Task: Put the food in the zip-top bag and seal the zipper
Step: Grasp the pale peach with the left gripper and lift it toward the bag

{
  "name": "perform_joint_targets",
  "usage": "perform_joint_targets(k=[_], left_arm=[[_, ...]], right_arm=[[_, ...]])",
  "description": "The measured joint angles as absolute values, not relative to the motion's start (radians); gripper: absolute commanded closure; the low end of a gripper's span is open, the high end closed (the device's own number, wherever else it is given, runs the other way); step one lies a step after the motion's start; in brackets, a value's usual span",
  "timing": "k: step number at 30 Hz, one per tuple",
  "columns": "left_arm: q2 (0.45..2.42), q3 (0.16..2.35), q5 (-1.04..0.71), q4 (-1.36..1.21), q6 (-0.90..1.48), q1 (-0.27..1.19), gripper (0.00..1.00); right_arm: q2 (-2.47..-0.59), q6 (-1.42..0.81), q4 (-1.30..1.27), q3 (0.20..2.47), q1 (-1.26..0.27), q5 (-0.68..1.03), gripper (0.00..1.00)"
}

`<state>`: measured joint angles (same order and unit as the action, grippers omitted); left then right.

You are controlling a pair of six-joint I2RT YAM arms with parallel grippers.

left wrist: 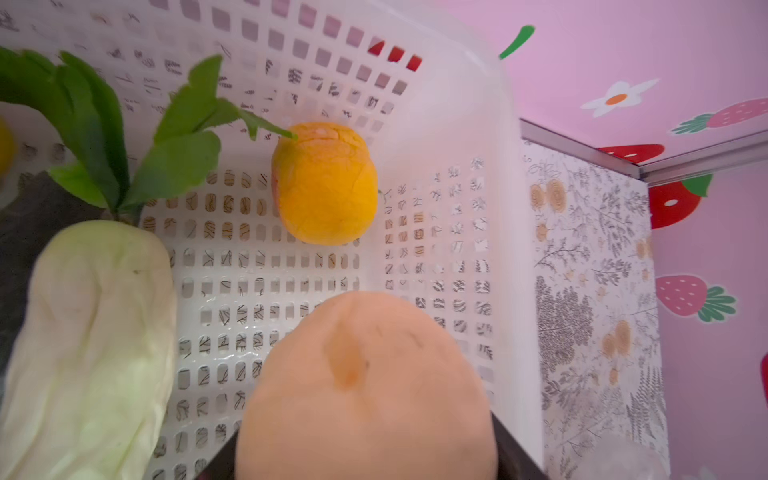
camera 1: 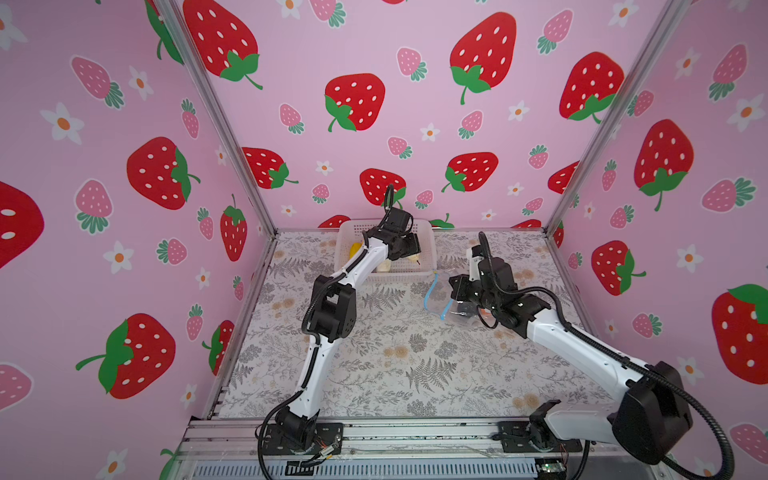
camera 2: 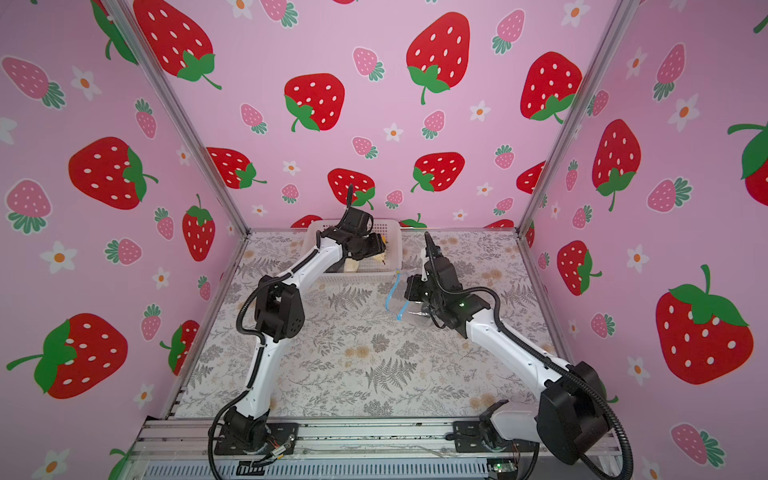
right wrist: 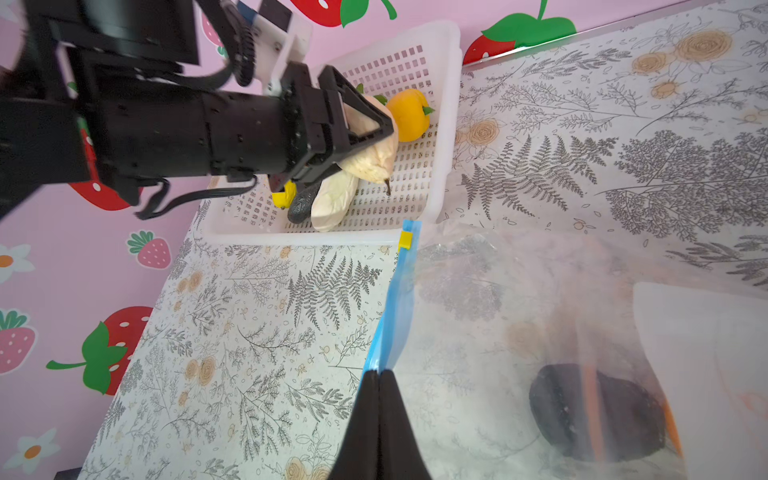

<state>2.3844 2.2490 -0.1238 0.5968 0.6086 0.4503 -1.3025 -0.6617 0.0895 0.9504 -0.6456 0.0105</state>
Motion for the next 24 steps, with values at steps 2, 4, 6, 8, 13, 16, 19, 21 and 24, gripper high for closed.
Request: perform_joint_targets(k=[2,4,6,8,13,16,19,21,24], left_arm=[[2.329,2.197,-0.125,0.582,0.605,0.451,0.46],[2.263,2.122,-0.133,0.568,0.603,0.452,0.45],[2.199,2.039,-0.146,0.553,0.606,0.456,0.46],[2.143,1.964,-0.159,0.539,0.610,0.463,0.46],[2.018,1.805,-0.185,0.519,0.627,0.498,0.47],[1.949,1.731,-0.188,0.516,0.633,0.530,0.48],[1.895,1.684,-0.204,0.505,0.633,0.559,0.48],[1.858,1.648,-0.223,0.497,0.632,0.577,0.48],[1.792,1.566,-0.263,0.466,0.633,0.585,0.48]], right_arm=[[-1.303,-0.662,0.089,0.937,-0.646,0.010,0.95],[-1.302,-0.662,0.089,0.930,-0.646,0.011,0.95],[-1.303,-0.661,0.087,0.929,-0.646,0.012,0.95],[-1.302,-0.661,0.082,0.929,-0.646,0.014,0.95],[-1.302,-0.661,0.065,0.925,-0.646,0.019,0.95],[-1.301,-0.661,0.054,0.915,-0.646,0.027,0.95],[-1.296,-0.661,0.049,0.907,-0.646,0.032,0.95],[-1.290,-0.661,0.048,0.903,-0.646,0.034,0.95],[-1.279,-0.662,0.047,0.901,-0.646,0.035,0.95]])
